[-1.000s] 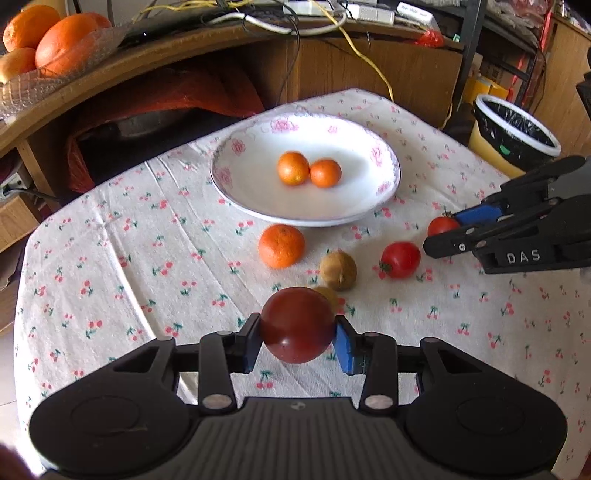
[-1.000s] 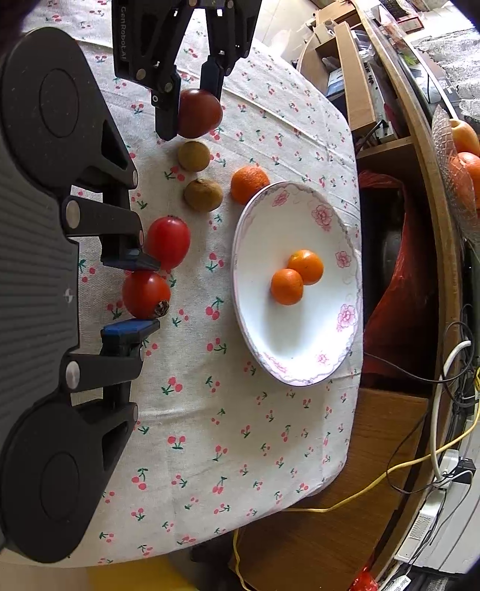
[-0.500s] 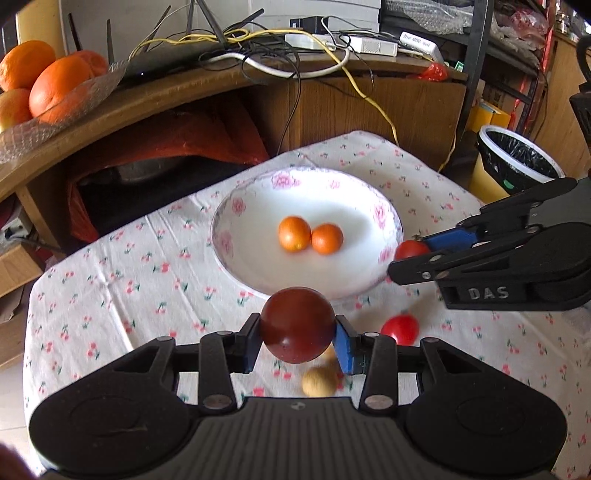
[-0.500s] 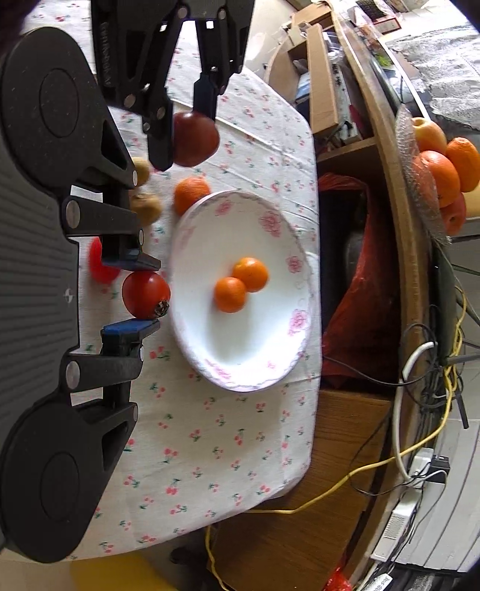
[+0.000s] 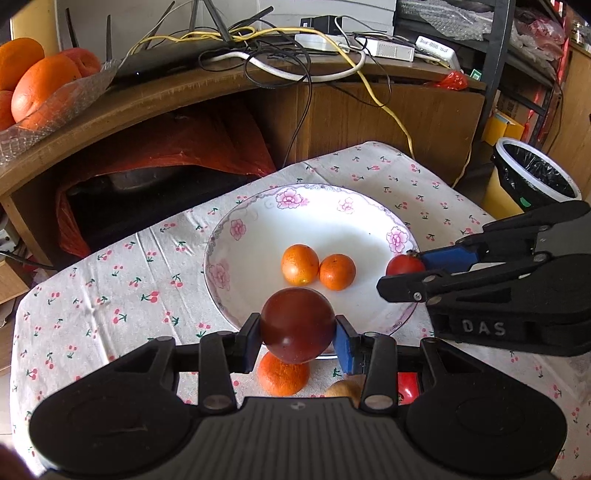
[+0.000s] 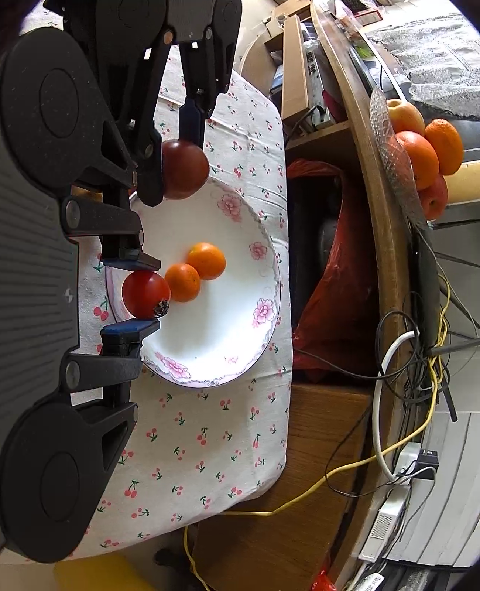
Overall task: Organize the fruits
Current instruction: 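Carry both tomatoes into the white bowl and open both tools to release, then grasp a brown kiwi with left tool while right tool grasps another red tomato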
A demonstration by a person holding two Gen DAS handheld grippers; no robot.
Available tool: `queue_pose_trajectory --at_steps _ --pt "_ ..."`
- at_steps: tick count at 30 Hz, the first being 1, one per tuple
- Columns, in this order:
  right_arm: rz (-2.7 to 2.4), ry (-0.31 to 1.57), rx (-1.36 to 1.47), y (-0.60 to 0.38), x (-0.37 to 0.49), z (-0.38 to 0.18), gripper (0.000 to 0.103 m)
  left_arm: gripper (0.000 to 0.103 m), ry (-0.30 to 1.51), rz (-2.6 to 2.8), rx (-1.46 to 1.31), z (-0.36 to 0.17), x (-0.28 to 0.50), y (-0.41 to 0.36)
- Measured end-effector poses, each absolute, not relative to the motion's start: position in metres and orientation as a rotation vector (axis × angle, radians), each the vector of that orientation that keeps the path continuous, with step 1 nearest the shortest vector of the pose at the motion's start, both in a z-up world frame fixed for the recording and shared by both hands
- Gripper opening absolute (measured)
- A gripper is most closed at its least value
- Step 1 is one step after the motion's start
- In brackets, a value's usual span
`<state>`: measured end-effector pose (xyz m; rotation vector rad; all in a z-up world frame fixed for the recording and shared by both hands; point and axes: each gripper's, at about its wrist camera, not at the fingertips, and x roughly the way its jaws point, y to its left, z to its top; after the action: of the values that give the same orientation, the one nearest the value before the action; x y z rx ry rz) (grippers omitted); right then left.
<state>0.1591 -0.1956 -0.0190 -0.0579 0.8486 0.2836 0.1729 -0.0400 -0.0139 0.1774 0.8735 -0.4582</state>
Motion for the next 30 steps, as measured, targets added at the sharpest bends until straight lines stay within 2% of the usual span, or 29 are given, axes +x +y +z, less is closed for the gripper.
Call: queue_pose_trajectory --at_steps 10,30 --pt "0.295 0.870 -0.057 -0.191 0.169 -0.036 0.023 0.049 0.877 -0.460 0.170 -0.019 0.178 -0.038" --pt "0.287 0.840 -0.044 -0.196 0.167 -0.028 0.027 0.050 0.839 -0.456 0.175 -0.011 0.173 -0.032"
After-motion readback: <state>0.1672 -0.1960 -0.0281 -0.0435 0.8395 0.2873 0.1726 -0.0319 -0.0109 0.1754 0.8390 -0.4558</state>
